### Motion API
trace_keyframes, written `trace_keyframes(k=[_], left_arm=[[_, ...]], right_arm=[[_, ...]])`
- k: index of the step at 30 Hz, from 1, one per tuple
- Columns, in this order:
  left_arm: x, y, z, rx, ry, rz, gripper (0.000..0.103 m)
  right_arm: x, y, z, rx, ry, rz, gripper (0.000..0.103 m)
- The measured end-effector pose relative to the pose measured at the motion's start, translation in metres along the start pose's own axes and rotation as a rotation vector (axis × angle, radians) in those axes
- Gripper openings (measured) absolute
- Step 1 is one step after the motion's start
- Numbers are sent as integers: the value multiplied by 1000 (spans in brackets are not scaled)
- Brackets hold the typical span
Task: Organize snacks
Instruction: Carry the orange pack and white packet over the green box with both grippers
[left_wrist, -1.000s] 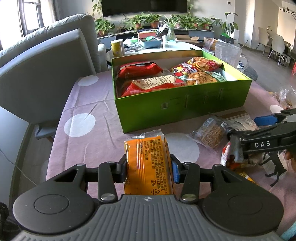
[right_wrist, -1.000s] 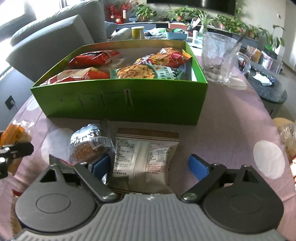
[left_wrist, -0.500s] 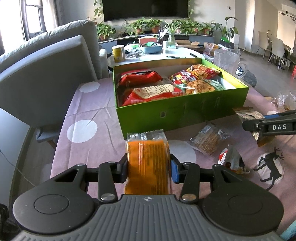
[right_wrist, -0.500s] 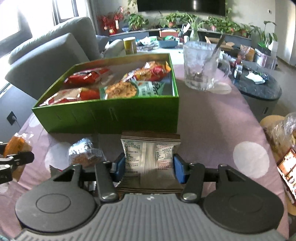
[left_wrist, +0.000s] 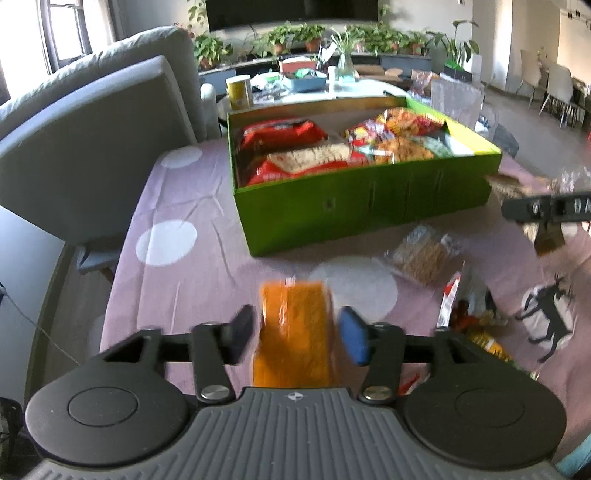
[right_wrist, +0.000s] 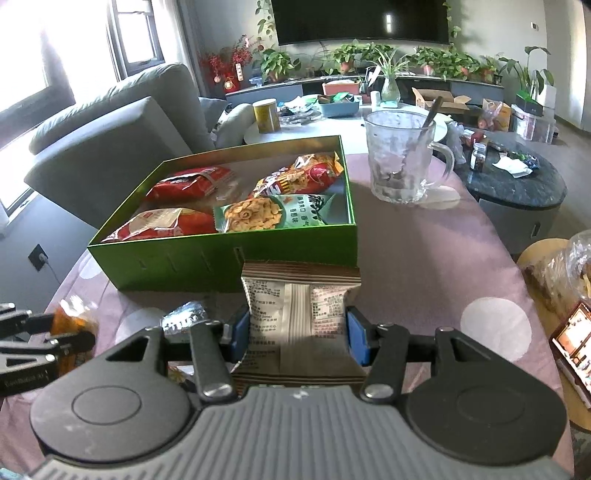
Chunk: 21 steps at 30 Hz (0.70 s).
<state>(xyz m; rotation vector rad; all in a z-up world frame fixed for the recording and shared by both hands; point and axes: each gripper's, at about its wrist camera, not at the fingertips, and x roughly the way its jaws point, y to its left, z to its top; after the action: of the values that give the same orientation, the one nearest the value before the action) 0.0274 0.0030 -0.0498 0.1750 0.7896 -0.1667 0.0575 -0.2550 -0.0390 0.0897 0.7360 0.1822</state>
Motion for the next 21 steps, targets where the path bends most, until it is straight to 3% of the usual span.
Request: trace_keyframes(k=[1,5,6,8,21], left_arm=[[1,-2,-2,9,3,13,69],[9,-5,-6,28,24,25,69],[11,-4,-7,23,29,23,67],[15,-2,-7,13,44,18,44],[-17,-4,22,-14,-80,-34,41]], right_arm=[[0,0,0,2,-1,3,60],[-1,2,-2,-3,0,9,60],[-1,2,-2,-3,2,11,60],[-1,1,-2,-1,2,11,60],[-14,4,8,-1,-49,46,60]])
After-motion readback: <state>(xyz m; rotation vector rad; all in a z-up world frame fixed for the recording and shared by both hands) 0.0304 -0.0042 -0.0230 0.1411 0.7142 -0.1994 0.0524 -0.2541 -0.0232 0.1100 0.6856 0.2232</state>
